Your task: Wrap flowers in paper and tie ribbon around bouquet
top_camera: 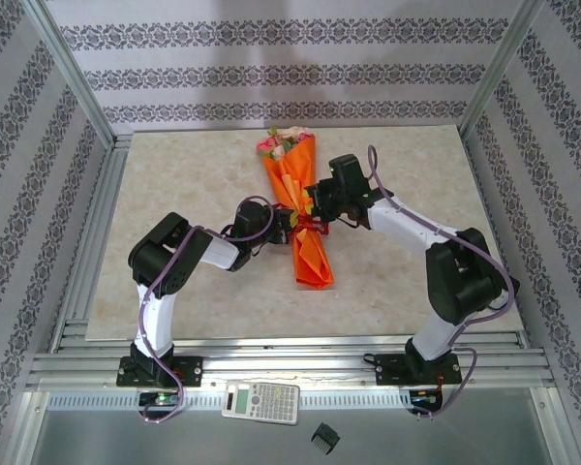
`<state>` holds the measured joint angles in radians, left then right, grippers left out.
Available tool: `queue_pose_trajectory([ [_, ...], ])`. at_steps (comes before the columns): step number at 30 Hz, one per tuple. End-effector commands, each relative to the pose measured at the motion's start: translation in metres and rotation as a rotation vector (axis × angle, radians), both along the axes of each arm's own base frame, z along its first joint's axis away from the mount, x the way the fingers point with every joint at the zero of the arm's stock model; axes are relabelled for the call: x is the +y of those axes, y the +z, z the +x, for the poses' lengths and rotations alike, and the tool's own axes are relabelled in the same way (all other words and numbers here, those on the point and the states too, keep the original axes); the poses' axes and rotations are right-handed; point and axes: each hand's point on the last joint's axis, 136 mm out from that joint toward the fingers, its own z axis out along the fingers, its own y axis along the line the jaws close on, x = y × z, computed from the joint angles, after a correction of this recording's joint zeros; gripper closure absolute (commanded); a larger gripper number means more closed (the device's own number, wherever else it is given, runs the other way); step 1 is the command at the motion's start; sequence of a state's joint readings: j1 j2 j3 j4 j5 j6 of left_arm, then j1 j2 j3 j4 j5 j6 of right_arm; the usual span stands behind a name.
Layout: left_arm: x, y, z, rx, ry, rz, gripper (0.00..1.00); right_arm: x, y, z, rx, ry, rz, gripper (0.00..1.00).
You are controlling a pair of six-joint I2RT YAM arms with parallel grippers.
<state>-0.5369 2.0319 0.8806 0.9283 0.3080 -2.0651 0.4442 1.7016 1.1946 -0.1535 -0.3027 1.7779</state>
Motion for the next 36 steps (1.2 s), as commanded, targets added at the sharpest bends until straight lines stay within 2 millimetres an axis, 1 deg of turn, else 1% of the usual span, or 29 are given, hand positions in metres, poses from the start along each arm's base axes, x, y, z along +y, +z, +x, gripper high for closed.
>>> queue_pose_trajectory([
  [1,-0.005,0.004,0.0,-0.044,-0.003,0.005,1.0,-0.005,-0.015,0.01,0.047,-0.038,-0.029,0.73],
  [5,-0.005,0.003,-0.001,-0.036,-0.005,0.011,1.0,0.0,-0.034,0.017,0.097,-0.047,-0.028,0.73],
  [9,-0.004,0.003,-0.001,-0.032,-0.002,0.017,1.0,0.008,-0.045,0.013,0.143,-0.044,-0.018,0.7],
  [11,-0.004,0.002,-0.001,-0.032,-0.002,0.018,1.0,0.009,-0.047,0.01,0.152,-0.046,-0.021,0.68],
  [19,-0.005,0.002,0.001,-0.03,-0.003,0.017,1.0,0.009,-0.05,0.0,0.164,-0.043,-0.021,0.65],
  [33,-0.004,0.002,0.001,-0.031,0.003,0.014,1.0,0.007,-0.06,-0.011,0.191,-0.046,-0.034,0.63],
  [36,-0.004,0.005,0.001,-0.035,0.001,0.012,1.0,0.008,-0.064,-0.01,0.198,-0.054,-0.025,0.63],
])
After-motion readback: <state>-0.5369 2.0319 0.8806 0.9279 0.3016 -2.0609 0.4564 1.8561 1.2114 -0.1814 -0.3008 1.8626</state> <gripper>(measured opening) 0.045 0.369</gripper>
